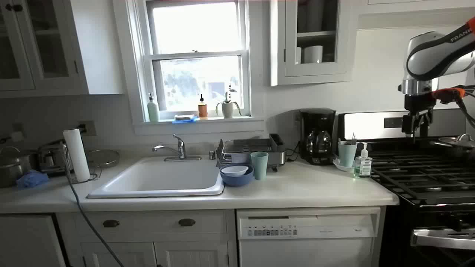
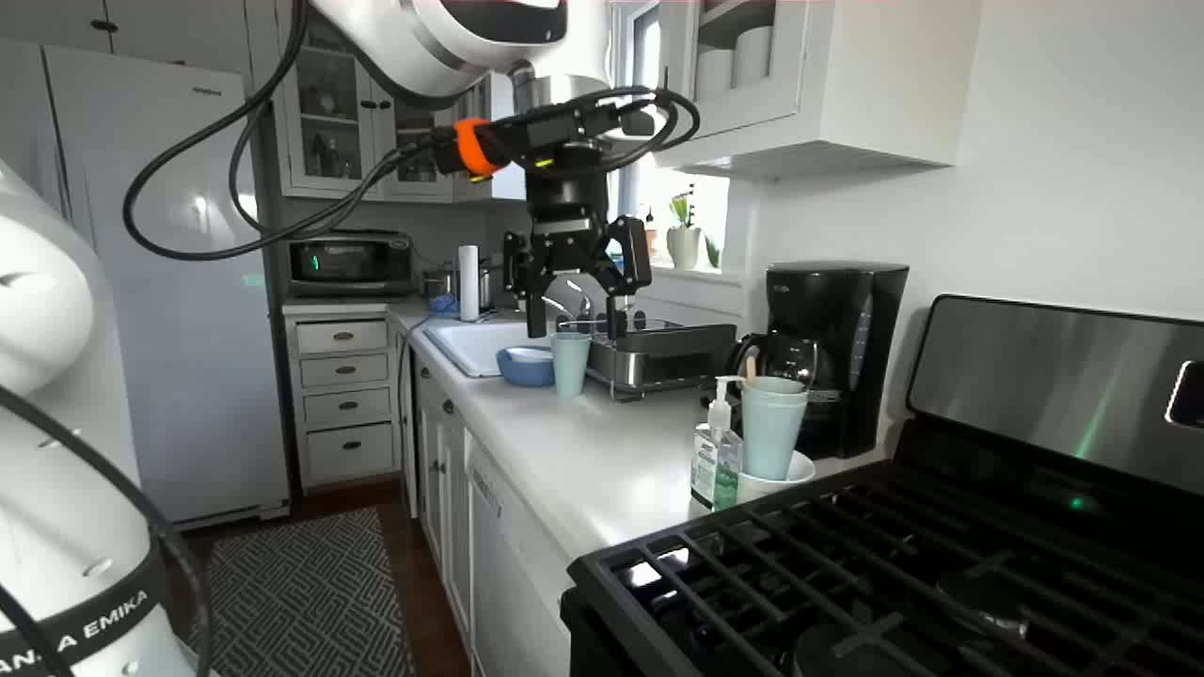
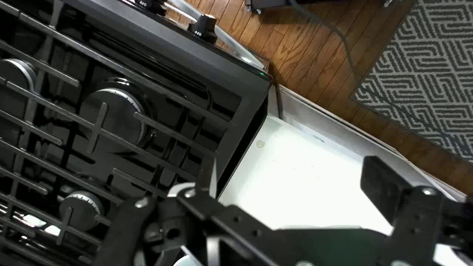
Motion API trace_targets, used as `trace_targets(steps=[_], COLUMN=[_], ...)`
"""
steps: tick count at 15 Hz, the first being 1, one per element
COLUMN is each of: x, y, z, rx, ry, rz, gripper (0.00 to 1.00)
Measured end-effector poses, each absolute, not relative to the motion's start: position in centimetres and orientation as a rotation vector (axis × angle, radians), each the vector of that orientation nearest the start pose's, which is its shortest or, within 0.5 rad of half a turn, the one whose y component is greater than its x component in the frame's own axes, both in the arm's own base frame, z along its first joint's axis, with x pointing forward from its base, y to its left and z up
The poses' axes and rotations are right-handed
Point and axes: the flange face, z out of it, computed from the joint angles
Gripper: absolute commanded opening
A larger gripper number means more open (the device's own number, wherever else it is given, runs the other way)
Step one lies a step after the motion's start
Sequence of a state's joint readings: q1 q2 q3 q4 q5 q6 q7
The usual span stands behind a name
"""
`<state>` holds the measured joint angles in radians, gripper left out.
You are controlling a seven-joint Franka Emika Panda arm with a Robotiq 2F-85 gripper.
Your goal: Press the button on the kettle
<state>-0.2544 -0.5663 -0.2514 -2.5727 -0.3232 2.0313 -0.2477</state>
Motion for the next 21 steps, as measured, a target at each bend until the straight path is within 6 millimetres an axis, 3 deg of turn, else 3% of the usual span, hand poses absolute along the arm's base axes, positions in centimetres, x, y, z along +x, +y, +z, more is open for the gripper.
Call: trace_targets(steps=[8, 10, 16, 19, 21], x=[32.2, 33.1, 39.6, 42.8, 44.8], y=[-19.9, -19.2, -11.7, -8.3, -7.0], z=[44.6, 45.3, 48.2, 47.7, 46.6], rx=[-3.293, -3.299, -3.208, -3.169, -3.175], ry=[0.136, 0.125, 0.078, 0.190, 0.280], rz=[0.058, 0.053, 0.066, 0.080, 0.036], gripper=[1.00, 1.00, 1.00, 1.00, 1.00])
